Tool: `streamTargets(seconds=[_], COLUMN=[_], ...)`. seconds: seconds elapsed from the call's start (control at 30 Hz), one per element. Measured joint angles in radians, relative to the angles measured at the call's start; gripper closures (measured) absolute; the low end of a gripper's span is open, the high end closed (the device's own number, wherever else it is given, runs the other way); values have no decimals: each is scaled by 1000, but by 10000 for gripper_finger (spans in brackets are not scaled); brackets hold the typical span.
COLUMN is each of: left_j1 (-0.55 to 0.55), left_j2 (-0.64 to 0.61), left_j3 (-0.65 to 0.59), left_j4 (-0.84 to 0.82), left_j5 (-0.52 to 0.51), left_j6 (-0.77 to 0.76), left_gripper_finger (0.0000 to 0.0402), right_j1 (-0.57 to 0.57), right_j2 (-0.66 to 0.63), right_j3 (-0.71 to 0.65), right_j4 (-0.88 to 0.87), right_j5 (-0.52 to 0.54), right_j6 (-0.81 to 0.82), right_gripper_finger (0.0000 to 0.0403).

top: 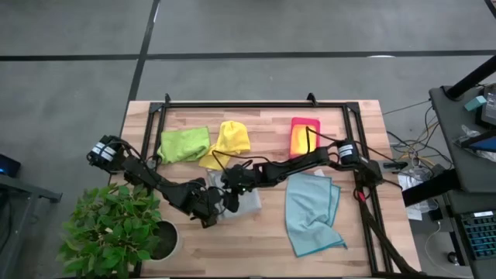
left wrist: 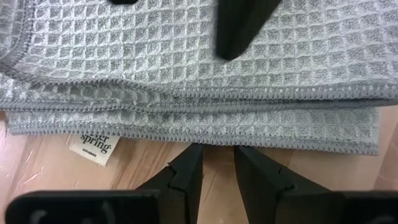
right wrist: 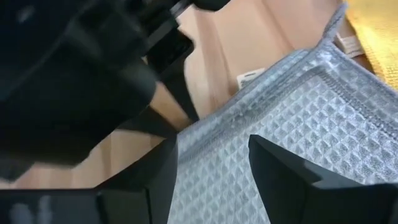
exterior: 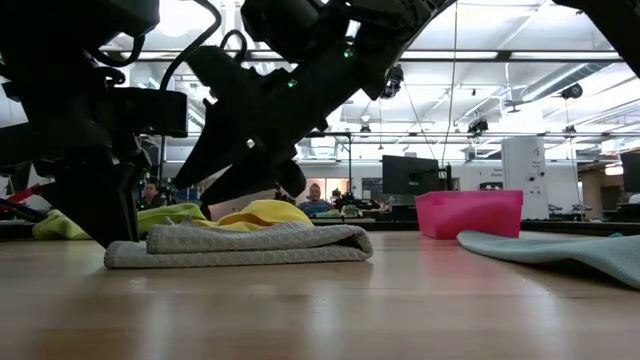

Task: Fold microfiber towels
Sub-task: Fold the gray microfiber towel

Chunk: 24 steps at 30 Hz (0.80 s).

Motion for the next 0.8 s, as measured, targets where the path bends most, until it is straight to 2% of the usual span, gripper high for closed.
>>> streamTargets(seconds=[0.43,0.63,0.8], left_j1=[-14,-24,-28], left_j2=[-36,-48,-71], left_j3=[-4,-20,-26], left_j4=[-20,-19,-18], left_j5=[28,22,18], left_j6=[28,86,157], left_gripper_finger=[322,322,322], right_j1=[68,117,148], right_j2=[-36,-34,-34], right_j3=[-4,-47,-122], right_j4=[-143,-73,106], right_j5=[-5,-6,-11], right_j6=[-273,-328,-369], right_gripper_finger=[234,246,255])
